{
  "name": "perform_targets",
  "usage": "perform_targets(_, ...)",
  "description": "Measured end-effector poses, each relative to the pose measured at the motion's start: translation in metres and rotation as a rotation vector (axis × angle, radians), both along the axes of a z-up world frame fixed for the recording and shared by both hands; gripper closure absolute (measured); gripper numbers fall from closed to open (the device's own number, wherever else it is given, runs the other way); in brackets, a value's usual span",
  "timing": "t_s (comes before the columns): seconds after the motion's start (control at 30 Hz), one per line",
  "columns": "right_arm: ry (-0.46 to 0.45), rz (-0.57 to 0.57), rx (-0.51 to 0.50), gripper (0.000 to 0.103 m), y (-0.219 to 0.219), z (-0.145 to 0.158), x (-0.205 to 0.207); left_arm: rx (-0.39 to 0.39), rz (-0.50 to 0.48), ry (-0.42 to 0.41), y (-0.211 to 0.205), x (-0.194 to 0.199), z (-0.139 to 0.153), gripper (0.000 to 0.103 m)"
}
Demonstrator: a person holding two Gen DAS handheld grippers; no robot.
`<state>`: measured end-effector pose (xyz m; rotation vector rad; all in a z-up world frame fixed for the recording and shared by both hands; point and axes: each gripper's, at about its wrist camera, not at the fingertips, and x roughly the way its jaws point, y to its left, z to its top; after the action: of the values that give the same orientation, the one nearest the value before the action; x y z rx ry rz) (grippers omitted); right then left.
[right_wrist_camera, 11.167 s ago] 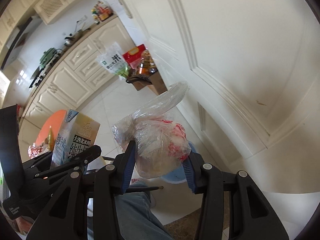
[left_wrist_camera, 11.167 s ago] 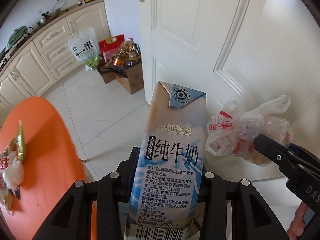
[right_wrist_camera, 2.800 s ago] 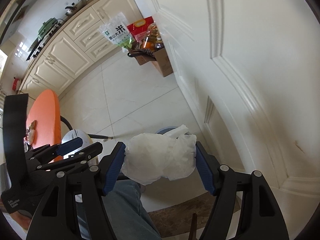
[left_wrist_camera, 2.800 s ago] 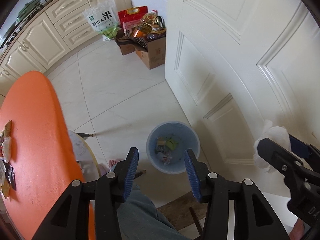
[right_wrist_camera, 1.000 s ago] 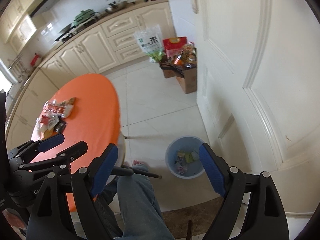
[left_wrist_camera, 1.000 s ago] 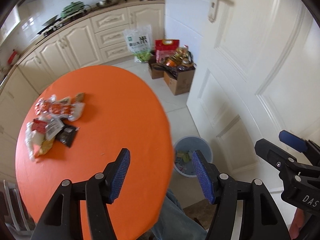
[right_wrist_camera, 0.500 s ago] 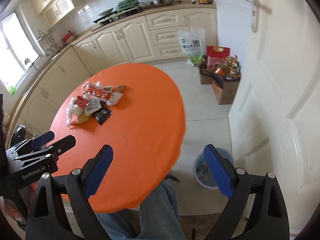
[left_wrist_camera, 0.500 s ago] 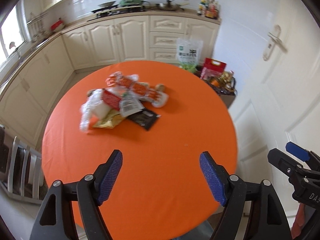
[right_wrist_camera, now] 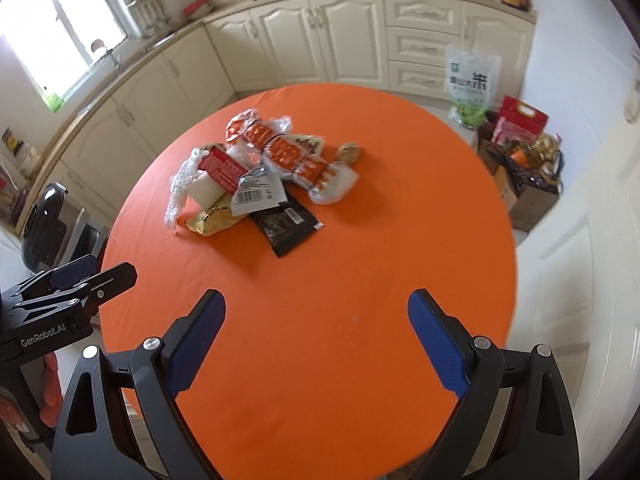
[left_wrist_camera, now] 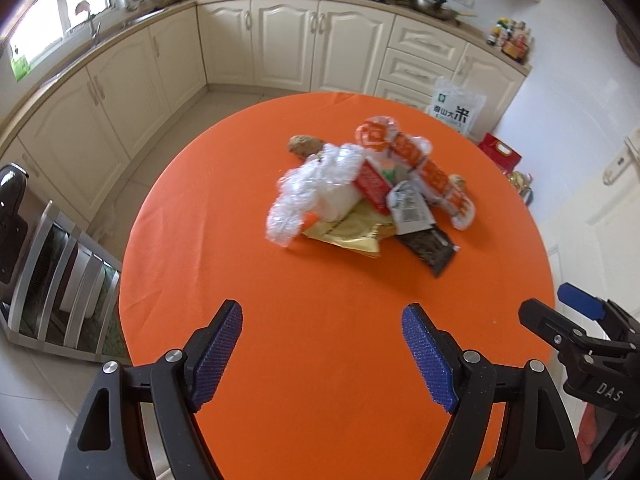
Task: Collect trash
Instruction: 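Grasp the black snack wrapper with the right tool and lift it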
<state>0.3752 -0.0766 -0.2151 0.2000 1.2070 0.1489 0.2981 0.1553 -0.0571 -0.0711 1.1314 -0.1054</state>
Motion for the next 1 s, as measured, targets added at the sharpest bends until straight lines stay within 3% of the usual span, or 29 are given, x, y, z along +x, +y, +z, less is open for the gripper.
perform_targets(0.27,0.102,0.187,-0.072,0.014,0.05,-0.052,0.065,-0.064,0.05,0.058,0.034,0.043,-0.026,0.025)
perform_targets(0.47,0.132,0.24,-0.12,0.023,0.06,-0.082,0.078,-0.077,0.054,0.07,0.046,0.056,-0.041,0.025)
perform_targets(0.57,0.104,0.267,-0.169,0.026,0.067,-0.085,0.078,-0.078,0.052,0.083,0.044,0.058,-0.048,0.025)
perform_targets(0.6,0.09,0.278,-0.16,0.036,0.068,-0.084,0.076,-0.075,0.048,0.088,0.041,0.058,-0.051,0.025)
perform_targets(0.63,0.075,0.282,-0.153,0.055,0.067,-0.082,0.074,-0.073,0.045,0.093,0.041,0.059,-0.053,0.025)
perform_targets(0.67,0.063,0.287,-0.145,0.059,0.066,-0.08,0.071,-0.071,0.044,0.098,0.038,0.06,-0.055,0.025)
perform_targets(0.7,0.058,0.293,-0.138,0.075,0.066,-0.079,0.069,-0.07,0.046,0.103,0.037,0.061,-0.057,0.025)
perform_targets(0.73,0.059,0.304,-0.107,0.084,0.067,-0.078,0.067,-0.07,0.048,0.107,0.036,0.061,-0.058,0.025)
perform_targets(0.9,0.068,0.297,-0.064,0.101,0.062,-0.069,0.059,-0.069,0.039,0.116,0.03,0.056,-0.056,0.025)
perform_targets(1.0,0.096,0.265,0.005,0.102,0.055,-0.065,0.057,-0.06,0.037,0.106,0.023,0.049,-0.051,0.025)
